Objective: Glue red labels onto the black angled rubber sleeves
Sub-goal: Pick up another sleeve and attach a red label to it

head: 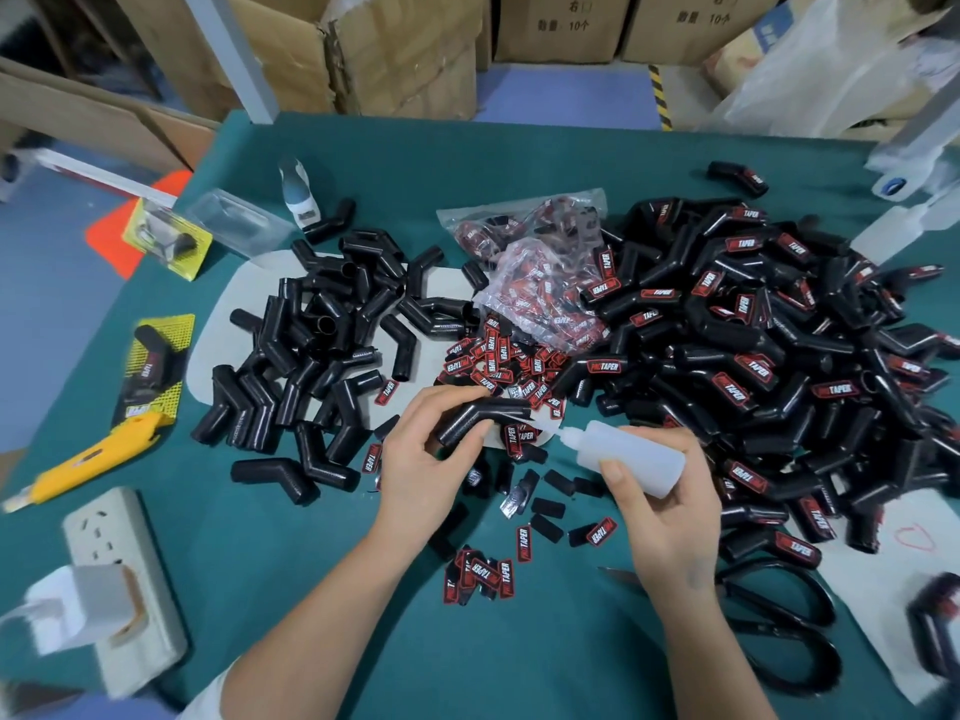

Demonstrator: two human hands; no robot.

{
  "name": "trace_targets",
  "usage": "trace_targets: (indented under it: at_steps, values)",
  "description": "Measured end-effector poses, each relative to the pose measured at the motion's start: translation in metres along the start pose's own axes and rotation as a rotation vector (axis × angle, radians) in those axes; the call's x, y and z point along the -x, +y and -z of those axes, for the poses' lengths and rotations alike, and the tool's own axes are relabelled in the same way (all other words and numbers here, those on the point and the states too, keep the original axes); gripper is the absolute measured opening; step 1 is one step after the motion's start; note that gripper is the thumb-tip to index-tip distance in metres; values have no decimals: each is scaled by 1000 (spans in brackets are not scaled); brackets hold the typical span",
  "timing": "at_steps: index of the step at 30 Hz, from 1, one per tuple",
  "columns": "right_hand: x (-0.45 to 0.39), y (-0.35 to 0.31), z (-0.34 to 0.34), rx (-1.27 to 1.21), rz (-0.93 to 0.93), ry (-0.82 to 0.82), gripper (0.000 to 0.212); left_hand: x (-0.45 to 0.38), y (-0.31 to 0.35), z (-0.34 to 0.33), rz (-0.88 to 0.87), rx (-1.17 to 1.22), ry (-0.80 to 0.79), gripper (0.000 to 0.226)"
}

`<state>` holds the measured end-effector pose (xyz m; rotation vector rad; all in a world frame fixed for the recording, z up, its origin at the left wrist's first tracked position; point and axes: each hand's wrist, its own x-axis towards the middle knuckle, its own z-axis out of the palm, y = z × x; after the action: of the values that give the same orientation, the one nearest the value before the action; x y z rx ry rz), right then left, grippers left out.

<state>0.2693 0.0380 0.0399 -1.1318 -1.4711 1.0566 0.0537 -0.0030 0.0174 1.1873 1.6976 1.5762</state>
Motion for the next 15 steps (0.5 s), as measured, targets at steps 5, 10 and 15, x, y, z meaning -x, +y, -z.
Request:
trace_targets:
  at_steps: [5,10,15]
  values:
    - [1,2,1,28,12,13,20,2,-2,-3,-20,-26,2,26]
    - [0,-1,1,57,58,25,22,2,0,-2,11,9,-46,32]
    - [-1,2,2,63,101,25,24,3,2,-3,165,207,-105,29]
